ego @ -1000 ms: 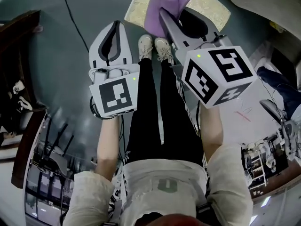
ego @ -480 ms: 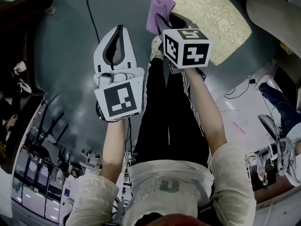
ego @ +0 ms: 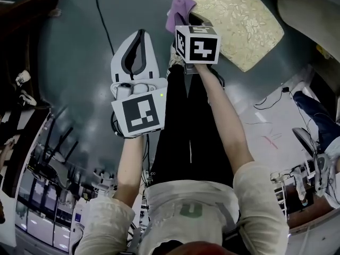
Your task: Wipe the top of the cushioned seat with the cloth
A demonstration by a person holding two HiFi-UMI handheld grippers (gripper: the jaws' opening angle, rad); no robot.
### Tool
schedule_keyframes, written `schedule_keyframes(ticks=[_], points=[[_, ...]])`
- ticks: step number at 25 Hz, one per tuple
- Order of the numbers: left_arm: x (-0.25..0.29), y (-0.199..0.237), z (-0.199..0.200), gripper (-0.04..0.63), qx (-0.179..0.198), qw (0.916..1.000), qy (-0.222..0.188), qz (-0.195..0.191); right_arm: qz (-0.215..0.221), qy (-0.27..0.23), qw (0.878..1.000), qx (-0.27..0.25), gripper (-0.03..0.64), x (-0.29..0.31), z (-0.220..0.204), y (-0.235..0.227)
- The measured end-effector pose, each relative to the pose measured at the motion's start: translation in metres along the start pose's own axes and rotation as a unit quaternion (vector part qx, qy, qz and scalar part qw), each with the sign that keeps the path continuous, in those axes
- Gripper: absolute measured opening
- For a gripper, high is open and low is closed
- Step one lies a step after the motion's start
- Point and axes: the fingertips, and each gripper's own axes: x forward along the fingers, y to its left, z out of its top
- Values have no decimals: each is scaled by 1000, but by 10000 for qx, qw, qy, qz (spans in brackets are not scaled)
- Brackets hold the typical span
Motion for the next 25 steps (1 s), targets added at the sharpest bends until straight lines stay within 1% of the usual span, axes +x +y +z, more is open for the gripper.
schedule_keyframes(ticks=[6,10,13,16,21,25], points=[[7,-11,8,6,124,9998,-45,-175,-107,-21,9999,96,91,-12,-6,-12],[13,-23,15,6,189,9993,-65,-315,-337,-95,9994,34,91,-33,-16,-31],[17,-41,22,6,238,9984,-121,-495,-583,-54,9983,67,91,-54,-30,-57],[18,-62,27,6,365,9967,-144,-718,-859,30,9959,287,91,-78,-51,-90],[25,-102,36,6,640,9917,-204,-1097,-1350,174,9887,631,91,-120,-89,-149],[26,-129,45,6,839,9873,-255,-1322,-1692,298,9823,743,91,-151,-116,-184]])
